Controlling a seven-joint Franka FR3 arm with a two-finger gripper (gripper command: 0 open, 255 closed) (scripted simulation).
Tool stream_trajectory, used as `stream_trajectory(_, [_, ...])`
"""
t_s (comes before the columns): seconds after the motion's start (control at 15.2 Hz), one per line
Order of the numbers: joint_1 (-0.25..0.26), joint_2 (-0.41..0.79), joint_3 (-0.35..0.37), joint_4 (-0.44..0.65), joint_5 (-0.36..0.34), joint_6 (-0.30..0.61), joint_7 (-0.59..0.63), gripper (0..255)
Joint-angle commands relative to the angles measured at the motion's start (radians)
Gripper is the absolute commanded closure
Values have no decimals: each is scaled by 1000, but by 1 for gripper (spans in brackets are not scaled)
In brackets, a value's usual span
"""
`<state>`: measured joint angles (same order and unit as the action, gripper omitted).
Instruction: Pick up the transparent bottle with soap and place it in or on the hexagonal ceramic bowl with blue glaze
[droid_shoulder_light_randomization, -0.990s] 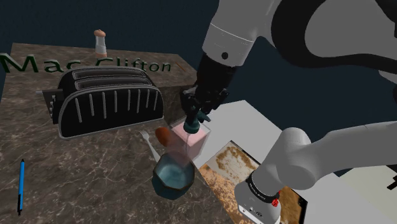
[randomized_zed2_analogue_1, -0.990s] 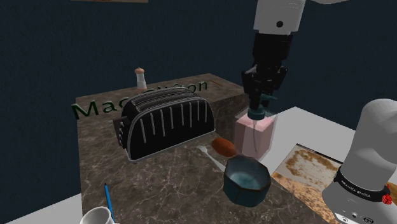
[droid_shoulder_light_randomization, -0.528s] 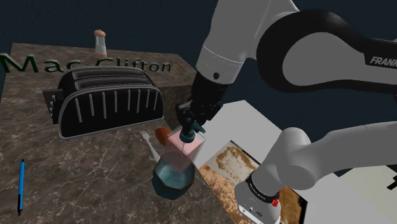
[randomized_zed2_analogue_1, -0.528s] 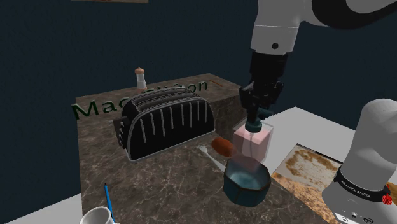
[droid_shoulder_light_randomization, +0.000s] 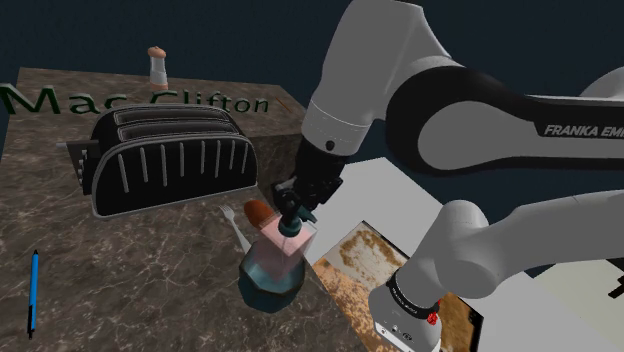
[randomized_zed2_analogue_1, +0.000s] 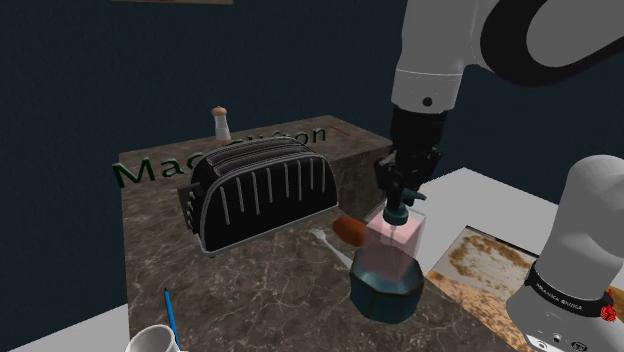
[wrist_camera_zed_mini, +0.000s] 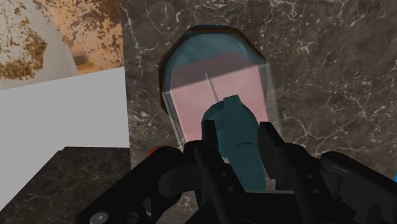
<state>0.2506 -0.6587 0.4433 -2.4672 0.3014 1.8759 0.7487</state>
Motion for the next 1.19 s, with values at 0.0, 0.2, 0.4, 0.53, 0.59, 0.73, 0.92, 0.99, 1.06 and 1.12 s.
stream_trajectory(0.0, [0, 1, 1, -3, 1, 4, 0, 255])
stream_trajectory(0.2, [0, 1, 1, -3, 1, 4, 0, 255])
stream_trajectory(0.4, [0, 0, 0, -3, 0, 4, -1, 0])
stream_trajectory(0.53, [0, 1, 0, -3, 0, 4, -1, 0])
stream_trajectory(0.59, [0, 1, 0, -3, 0, 4, -1, 0])
stream_trajectory(0.73, [0, 1, 1, -3, 1, 4, 0, 0])
stream_trajectory(0.92, [-6, -9, -24, 89, -18, -98, 4, 0])
stream_trajectory(0.99, [-8, -9, -30, 114, -23, -124, 5, 0])
stream_trajectory(1.06, [-8, -9, -30, 114, -23, -124, 5, 0])
stream_trajectory(1.12, [-8, -9, -30, 114, -23, -124, 5, 0])
